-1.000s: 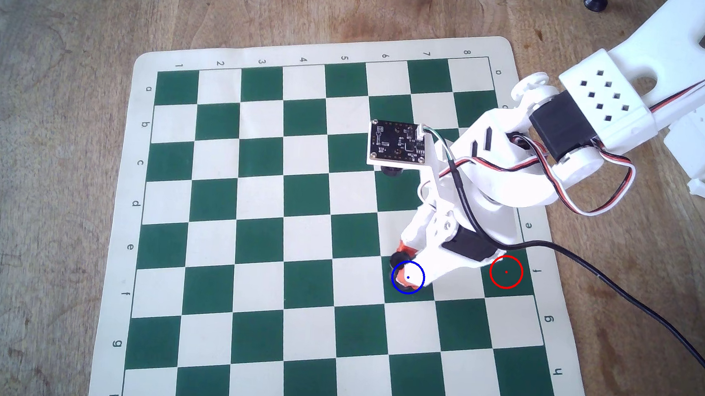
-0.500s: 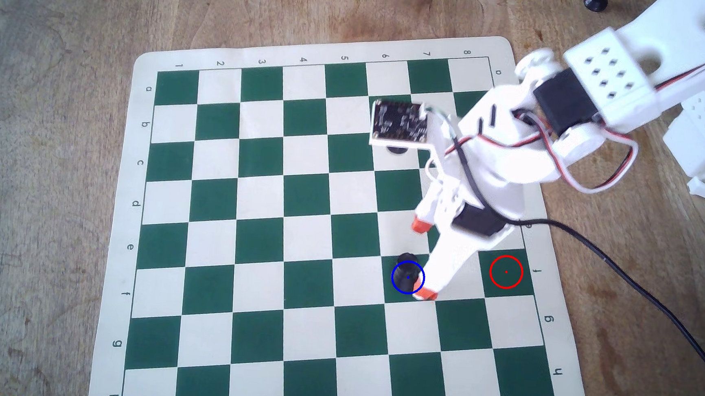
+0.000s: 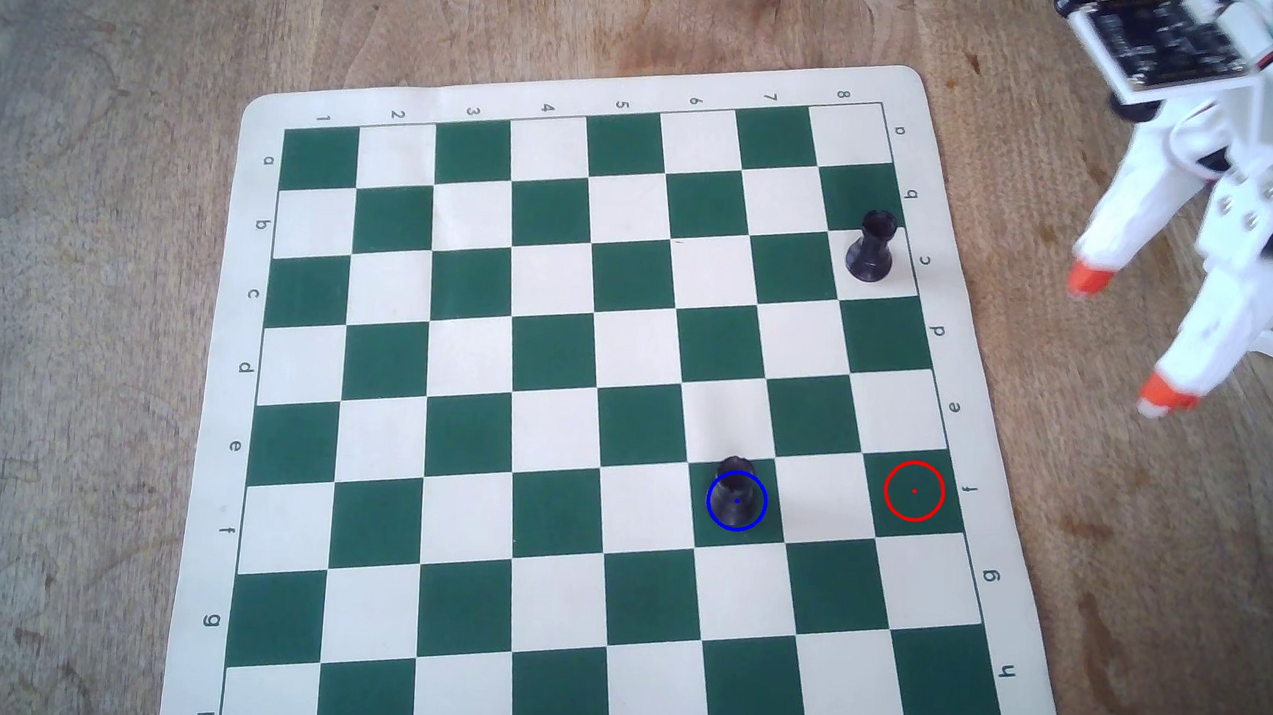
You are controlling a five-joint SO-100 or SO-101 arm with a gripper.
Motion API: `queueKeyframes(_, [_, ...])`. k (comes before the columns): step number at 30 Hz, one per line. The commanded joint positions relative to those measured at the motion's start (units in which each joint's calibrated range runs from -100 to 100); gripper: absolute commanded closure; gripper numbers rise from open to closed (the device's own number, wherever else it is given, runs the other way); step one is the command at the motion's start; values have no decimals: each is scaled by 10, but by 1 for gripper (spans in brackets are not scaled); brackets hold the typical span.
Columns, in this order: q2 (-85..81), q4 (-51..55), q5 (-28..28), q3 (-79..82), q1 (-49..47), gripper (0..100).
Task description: Move the chess piece from red to blue
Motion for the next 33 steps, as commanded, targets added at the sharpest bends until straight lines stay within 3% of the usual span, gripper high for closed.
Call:
queueKeyframes(1, [-171, -11, 16, 91, 38, 80])
queueKeyframes(5, [-261, -113, 16, 178, 56, 99])
queueKeyframes(8, [-291, -185, 12, 221, 69, 100])
queueKeyframes(13, [-350, -489, 21, 399, 124, 100])
queueKeyframes(14, [-392, -659, 28, 500, 143, 100])
queueKeyframes(18, [-409, -942, 45, 611, 173, 100])
queueKeyframes(22, [-409, -1116, 60, 611, 188, 100])
queueKeyframes(26, [-409, -1347, 108, 611, 190, 100])
queueKeyframes(27, [-410, -1445, 110, 611, 190, 100])
queueKeyframes(33, [-410, -1678, 110, 611, 172, 100])
